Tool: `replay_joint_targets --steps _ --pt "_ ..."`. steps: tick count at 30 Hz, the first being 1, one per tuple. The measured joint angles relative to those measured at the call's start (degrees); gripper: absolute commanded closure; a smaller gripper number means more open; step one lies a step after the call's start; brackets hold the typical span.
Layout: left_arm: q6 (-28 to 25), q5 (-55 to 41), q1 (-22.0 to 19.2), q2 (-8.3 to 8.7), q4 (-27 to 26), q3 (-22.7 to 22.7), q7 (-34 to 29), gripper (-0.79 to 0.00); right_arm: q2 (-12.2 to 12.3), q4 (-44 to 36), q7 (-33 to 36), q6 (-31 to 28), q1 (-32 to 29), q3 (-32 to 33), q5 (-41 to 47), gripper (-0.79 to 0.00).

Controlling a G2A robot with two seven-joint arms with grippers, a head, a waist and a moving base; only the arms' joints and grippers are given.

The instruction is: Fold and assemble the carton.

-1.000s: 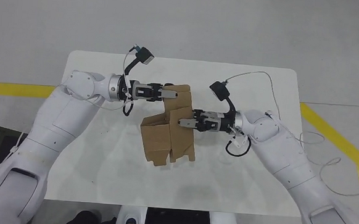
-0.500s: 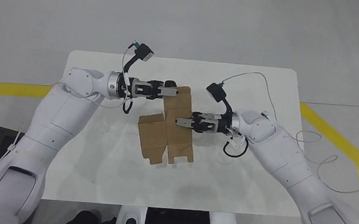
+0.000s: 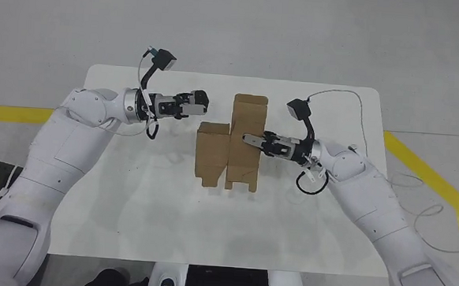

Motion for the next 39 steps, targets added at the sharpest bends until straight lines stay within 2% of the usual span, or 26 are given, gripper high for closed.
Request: replay_joint_targets --steps 7,14,22,29,30,31,32,33,39 --pt "-0.2 0.9 2.5 0.96 -1.3 -0.5 0.3 -0.785 0.6 -2.2 -5.1 2.6 -2.1 3.3 -3.4 0.0" --pt "-2.8 7.8 4.5 1.72 -4.1 0.0 2.8 -0.785 0.2 -4.0 -11.3 3.3 -4.2 4.5 -4.7 0.0" --pt "-3.1 7.7 5.8 1.74 -5.0 0.6 3.1 -0.785 -0.4 -4.6 -12.7 3.6 -4.5 4.9 -4.6 0.0" --pt "-0.6 4.8 6.2 1.59 -5.3 0.9 0.8 -0.785 -0.8 -4.9 -12.8 3.5 -4.8 5.2 -4.4 0.0" --pt "-0.4 4.8 6.2 1.55 -5.2 0.8 0.7 -0.696 -0.8 -4.9 -12.8 3.5 -4.9 5.2 -4.3 0.0" --pt "-0.3 4.8 6.2 1.5 -5.2 0.8 0.7 -0.317 -0.8 -4.9 -12.8 3.5 -5.0 5.3 -4.3 0.0" --pt "-0.2 4.8 6.3 1.45 -5.2 0.8 0.8 -0.123 -0.9 -4.9 -12.8 3.5 -5.1 5.3 -4.3 0.0" --pt "-0.1 4.8 6.4 1.41 -5.2 0.7 0.9 0.0 -0.9 -4.9 -12.7 3.5 -5.1 5.4 -4.3 0.0" --pt "0.6 5.1 6.8 1.18 -5.5 0.5 1.2 0.0 -1.1 -5.1 -12.3 3.7 -5.4 5.9 -4.5 0.0"
